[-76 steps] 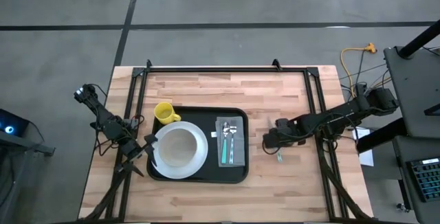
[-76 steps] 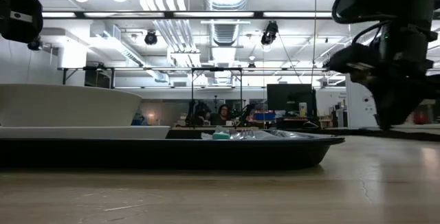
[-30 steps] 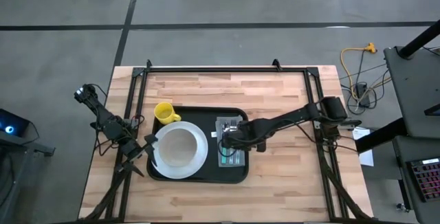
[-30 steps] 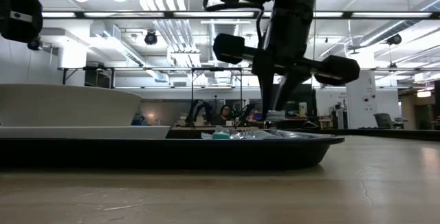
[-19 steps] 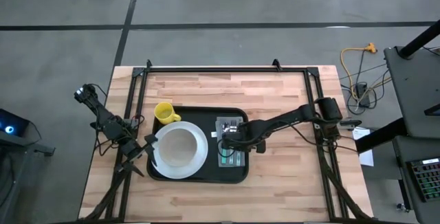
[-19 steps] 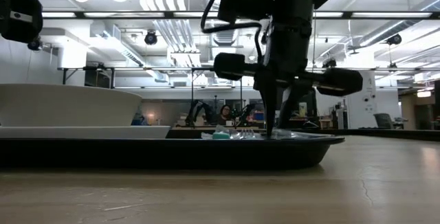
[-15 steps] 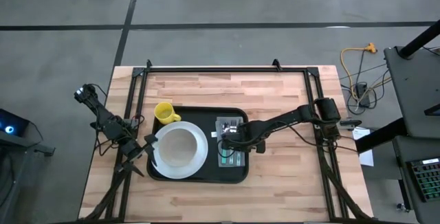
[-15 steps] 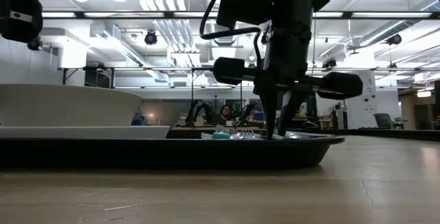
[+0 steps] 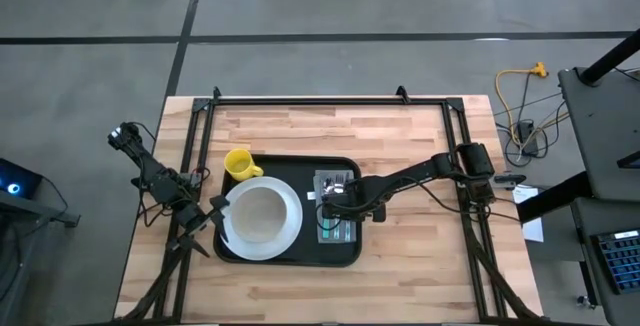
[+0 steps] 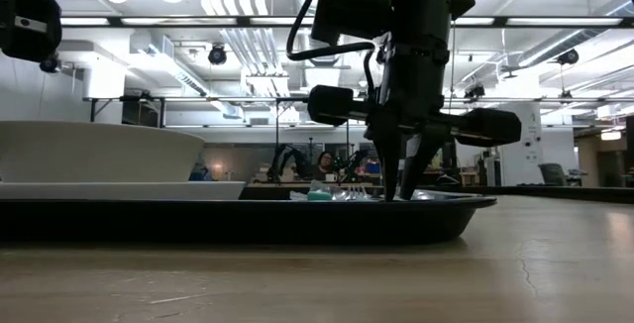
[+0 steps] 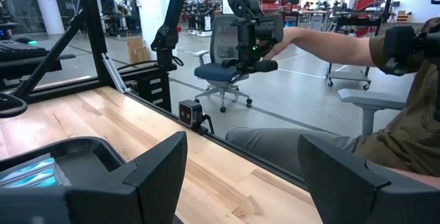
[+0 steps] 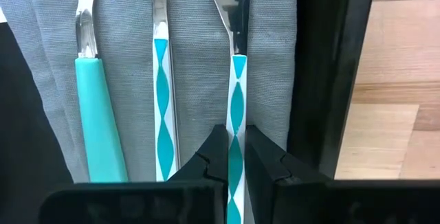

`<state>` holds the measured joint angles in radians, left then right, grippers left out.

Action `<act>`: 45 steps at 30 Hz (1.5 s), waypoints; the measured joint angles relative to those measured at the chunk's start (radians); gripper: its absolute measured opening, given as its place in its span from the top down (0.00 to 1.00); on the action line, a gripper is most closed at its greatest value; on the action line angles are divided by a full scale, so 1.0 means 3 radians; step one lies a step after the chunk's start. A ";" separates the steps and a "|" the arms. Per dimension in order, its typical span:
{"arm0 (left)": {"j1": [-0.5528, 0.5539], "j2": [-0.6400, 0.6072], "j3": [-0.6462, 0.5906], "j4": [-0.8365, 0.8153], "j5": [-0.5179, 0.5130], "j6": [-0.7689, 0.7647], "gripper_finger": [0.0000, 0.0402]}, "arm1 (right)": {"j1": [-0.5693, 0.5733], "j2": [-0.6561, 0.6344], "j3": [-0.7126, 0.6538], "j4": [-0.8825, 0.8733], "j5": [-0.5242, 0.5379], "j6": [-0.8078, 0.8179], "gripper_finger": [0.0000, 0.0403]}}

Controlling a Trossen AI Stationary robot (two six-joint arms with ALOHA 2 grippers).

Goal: Set up tray
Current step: Put the white and blue knife on the gray napkin to the right of the white and blue fork, then return to Home Position

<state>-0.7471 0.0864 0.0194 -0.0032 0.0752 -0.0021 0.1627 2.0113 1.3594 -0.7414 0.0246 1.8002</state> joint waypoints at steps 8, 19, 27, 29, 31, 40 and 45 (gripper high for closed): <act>0.0000 0.0000 0.0001 0.0000 0.0000 0.0000 0.37 | 0.0001 0.0000 -0.0002 -0.0002 0.0005 -0.0020 0.92; -0.0001 0.0000 0.0000 0.0000 0.0000 -0.0001 0.37 | 0.0001 0.0001 -0.0004 -0.0012 0.0010 -0.0088 0.75; -0.0001 0.0000 0.0000 0.0000 0.0000 0.0000 0.37 | 0.0001 -0.0006 0.0018 -0.0027 0.0008 -0.0078 0.73; 0.0000 0.0000 0.0001 0.0000 0.0000 -0.0001 0.37 | 0.0001 -0.0006 0.0046 -0.0026 0.0008 -0.0078 0.73; -0.0001 0.0000 0.0000 0.0000 0.0000 -0.0001 0.37 | 0.0001 -0.0006 0.0080 -0.0026 0.0008 -0.0079 0.74; 0.0000 0.0000 0.0000 0.0000 0.0000 0.0000 0.37 | -0.0008 -0.0013 0.0249 -0.0166 0.0009 -0.0104 0.78; -0.0001 0.0000 0.0001 -0.0001 0.0001 0.0000 0.37 | -0.0028 -0.0014 0.0347 -0.0335 0.0011 -0.0105 0.79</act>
<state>-0.7475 0.0864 0.0196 -0.0034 0.0753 -0.0021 0.1544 2.0071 1.4634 -0.8419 0.0280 1.7686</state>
